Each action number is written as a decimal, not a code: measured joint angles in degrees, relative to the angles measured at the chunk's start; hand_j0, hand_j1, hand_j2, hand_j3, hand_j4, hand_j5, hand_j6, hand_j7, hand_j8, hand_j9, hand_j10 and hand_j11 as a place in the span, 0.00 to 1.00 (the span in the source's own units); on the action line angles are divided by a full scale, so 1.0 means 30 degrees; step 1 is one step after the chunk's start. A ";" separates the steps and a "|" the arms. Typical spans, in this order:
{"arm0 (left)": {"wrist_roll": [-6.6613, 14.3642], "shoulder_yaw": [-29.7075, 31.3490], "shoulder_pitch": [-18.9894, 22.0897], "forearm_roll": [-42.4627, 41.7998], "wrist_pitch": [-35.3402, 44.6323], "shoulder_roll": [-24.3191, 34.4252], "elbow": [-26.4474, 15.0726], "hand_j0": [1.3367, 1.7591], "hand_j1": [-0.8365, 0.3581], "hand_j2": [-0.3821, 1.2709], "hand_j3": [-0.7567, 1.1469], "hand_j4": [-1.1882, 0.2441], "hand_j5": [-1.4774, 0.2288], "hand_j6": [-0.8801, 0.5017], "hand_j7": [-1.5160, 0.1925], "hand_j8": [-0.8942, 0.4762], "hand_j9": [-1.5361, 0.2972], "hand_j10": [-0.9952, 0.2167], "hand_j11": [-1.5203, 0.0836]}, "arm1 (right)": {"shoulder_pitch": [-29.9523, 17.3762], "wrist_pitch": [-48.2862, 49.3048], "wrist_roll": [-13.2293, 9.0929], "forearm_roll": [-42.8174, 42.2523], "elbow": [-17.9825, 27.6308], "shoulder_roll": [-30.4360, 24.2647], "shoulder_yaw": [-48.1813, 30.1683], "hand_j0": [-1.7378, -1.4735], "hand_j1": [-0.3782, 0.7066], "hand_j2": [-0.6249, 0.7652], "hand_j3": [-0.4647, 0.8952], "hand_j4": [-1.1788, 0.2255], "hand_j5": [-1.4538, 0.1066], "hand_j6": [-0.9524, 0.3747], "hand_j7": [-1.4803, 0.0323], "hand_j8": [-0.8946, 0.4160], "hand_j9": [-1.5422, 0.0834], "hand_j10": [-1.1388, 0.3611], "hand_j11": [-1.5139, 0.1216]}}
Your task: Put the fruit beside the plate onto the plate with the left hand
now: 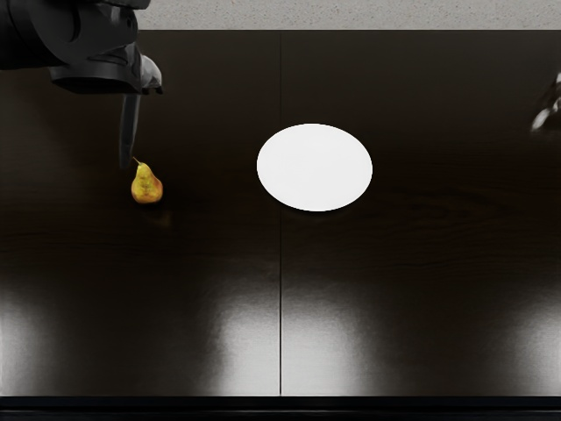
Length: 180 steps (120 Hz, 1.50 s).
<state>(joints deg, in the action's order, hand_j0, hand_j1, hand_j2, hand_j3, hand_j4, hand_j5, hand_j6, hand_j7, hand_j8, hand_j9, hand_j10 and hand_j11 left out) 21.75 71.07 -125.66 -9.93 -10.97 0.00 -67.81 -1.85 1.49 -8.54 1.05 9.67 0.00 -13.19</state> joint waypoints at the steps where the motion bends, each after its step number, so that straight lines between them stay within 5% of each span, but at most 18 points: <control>1: 0.0049 -0.0053 0.0170 0.0009 0.0153 0.0000 0.0064 0.76 0.97 0.23 0.40 0.81 0.85 0.62 0.87 0.63 0.82 0.80 0.93 | 0.0000 0.0000 0.0000 0.0000 0.0000 0.0000 0.0000 0.30 0.03 0.45 0.34 0.84 0.93 0.72 0.98 0.68 0.95 0.76 0.93; 39: 0.0996 -0.2831 0.5360 0.2773 0.1932 -0.0001 0.3079 0.76 0.97 0.23 0.40 0.81 0.85 0.62 0.87 0.63 0.82 0.80 0.93 | 0.0000 0.0000 0.0001 -0.0002 0.0000 0.0000 -0.0001 0.30 0.03 0.45 0.34 0.84 0.93 0.72 0.98 0.68 0.95 0.76 0.93; 72: 0.2022 -0.4208 0.8179 0.5915 0.2036 -0.0001 0.5192 0.76 0.97 0.23 0.40 0.81 0.85 0.62 0.87 0.63 0.82 0.80 0.93 | -0.0001 0.0000 0.0003 -0.0003 0.0000 0.0000 0.0001 0.30 0.03 0.45 0.34 0.84 0.93 0.72 0.98 0.68 0.95 0.76 0.93; 180: 0.2331 -0.4642 0.9387 0.6911 0.2432 -0.0001 0.6044 0.76 0.97 0.23 0.40 0.81 0.85 0.62 0.87 0.63 0.82 0.80 0.93 | 0.0000 0.0000 0.0003 -0.0006 0.0000 0.0000 0.0000 0.30 0.03 0.45 0.34 0.84 0.93 0.72 0.98 0.68 0.95 0.76 0.93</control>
<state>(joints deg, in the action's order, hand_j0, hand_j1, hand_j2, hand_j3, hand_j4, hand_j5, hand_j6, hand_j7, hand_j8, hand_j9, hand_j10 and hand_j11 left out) 28.74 57.15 -97.50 10.80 -3.67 0.00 -49.68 -1.85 1.49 -8.53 1.03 9.67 0.00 -13.18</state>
